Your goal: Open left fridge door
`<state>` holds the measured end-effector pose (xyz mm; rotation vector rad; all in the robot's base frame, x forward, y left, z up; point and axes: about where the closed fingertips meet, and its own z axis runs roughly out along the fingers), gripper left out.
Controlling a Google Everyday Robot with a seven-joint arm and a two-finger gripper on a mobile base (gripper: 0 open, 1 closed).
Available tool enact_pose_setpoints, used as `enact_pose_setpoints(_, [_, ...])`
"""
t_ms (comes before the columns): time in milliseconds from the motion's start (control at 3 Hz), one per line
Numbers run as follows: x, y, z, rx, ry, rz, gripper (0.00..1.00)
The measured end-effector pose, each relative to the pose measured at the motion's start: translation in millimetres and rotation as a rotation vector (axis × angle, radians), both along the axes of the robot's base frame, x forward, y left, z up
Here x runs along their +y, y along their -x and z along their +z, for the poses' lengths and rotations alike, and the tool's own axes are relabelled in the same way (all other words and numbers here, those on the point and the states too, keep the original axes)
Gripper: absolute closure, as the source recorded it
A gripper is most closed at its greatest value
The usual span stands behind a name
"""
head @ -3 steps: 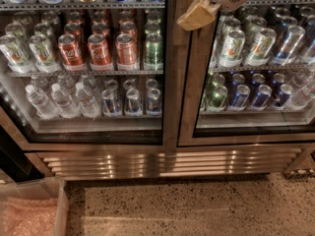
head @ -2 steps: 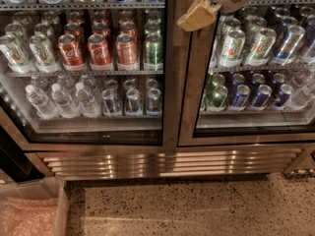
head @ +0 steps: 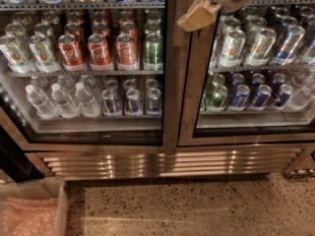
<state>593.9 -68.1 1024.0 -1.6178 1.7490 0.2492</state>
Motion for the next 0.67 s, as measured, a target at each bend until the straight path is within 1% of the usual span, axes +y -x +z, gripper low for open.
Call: enact_pose_setpoints(667, [0.9,2.6,0.0,0.001,0.009,0.003,1.0])
